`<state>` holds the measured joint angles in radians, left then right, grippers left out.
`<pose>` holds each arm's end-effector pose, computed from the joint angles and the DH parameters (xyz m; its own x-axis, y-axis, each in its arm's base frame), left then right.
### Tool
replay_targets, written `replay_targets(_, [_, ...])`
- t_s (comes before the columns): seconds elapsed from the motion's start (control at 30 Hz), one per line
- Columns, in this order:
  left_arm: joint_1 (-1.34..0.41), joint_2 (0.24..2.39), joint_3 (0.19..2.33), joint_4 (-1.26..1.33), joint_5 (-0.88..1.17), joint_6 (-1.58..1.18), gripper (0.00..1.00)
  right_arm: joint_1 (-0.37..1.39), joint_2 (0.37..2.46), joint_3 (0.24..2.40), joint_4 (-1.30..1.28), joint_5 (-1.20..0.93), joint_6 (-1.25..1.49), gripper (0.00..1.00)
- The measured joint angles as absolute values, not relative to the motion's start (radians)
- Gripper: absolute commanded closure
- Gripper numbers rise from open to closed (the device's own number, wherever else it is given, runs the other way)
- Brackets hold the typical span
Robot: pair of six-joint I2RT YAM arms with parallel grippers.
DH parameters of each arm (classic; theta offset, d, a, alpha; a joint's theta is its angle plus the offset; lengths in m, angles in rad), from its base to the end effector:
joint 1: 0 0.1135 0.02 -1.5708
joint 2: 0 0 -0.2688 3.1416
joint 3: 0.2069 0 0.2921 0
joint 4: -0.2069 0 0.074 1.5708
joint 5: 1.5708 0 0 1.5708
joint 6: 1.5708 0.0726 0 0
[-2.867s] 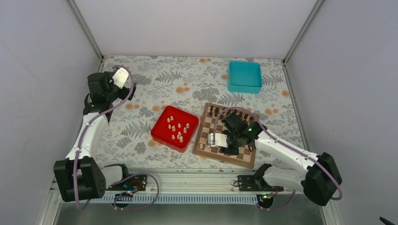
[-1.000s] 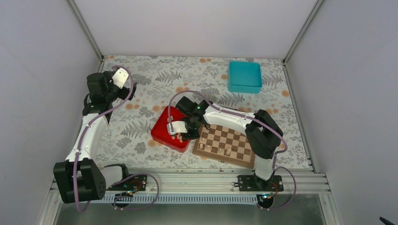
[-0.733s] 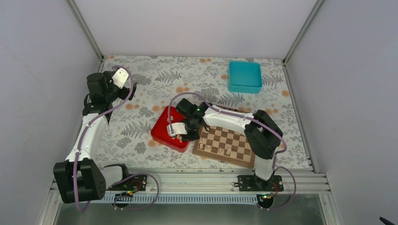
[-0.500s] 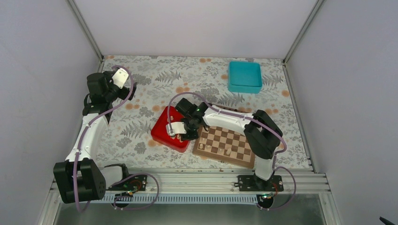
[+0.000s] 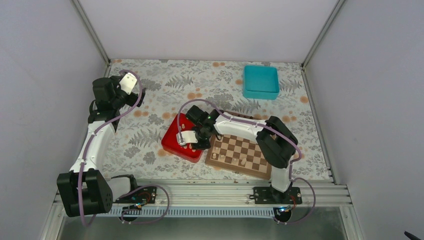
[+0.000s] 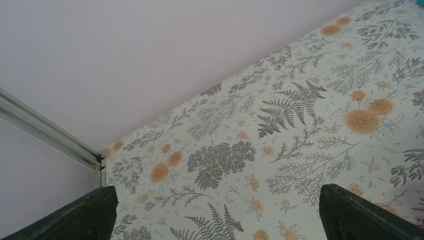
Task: Set up the chess pieces on the board
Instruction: Pick up the chess piece from the storage box.
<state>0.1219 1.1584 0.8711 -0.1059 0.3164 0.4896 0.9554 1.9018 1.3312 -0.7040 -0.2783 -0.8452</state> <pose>0.3358 0.0184 0.2815 -0.2558 0.4189 -0.8712 0.3286 0.8852 0.3292 0.2275 0.3564 0.1263 0.2556 -0.8845 -0.3903 -0.9648 -0.2594 -0.0440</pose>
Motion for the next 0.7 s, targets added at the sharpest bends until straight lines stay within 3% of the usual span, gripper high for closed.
replay_targets(0.2, [0.122, 1.158, 0.871, -0.106, 0.316, 0.489, 0.00, 0.955, 1.899, 1.335, -0.704, -0.278, -0.837, 0.96])
replay_targets(0.4, [0.122, 1.158, 0.871, -0.106, 0.316, 0.489, 0.00, 0.955, 1.845, 1.348, -0.713, -0.269, -0.831, 0.95])
replay_targets(0.7, [0.122, 1.158, 0.871, -0.106, 0.315, 0.489, 0.00, 0.920, 1.570, 1.300, -0.720, -0.210, -0.783, 0.95])
